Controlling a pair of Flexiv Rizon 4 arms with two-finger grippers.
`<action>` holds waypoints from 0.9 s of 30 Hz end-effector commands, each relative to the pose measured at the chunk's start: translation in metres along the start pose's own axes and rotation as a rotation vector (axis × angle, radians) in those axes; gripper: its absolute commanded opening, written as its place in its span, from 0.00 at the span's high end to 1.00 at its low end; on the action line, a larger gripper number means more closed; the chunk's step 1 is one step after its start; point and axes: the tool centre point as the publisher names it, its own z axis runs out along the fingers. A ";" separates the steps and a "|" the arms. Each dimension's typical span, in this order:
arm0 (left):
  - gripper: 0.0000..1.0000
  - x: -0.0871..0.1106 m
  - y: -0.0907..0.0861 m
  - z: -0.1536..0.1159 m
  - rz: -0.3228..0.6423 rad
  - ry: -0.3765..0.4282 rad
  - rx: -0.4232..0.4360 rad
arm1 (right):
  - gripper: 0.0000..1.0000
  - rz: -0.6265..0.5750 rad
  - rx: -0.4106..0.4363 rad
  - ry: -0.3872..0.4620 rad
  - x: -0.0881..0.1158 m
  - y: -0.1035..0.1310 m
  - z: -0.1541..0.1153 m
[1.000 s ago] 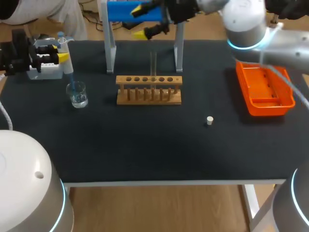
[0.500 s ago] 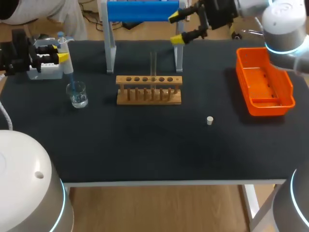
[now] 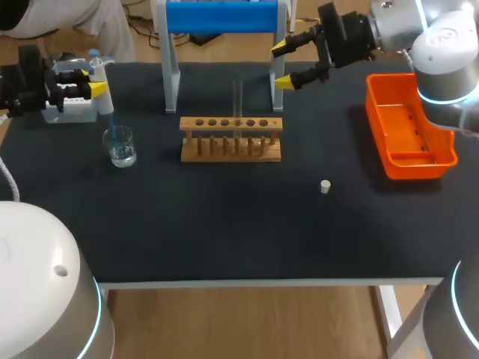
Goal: Invert the test tube, pick up the pipette, mount the tip to pipette, aspirate from beaker and dispense into the tube, eject the tip, return the pipette, and cap with the stopper.
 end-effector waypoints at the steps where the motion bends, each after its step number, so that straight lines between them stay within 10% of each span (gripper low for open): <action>1: 1.00 0.000 -0.001 0.000 -0.001 -0.001 -0.002 | 0.00 0.000 0.001 0.001 0.001 0.000 -0.001; 27: 1.00 0.000 -0.001 0.000 -0.001 -0.001 -0.002 | 0.00 -0.020 0.020 0.029 0.000 -0.006 0.011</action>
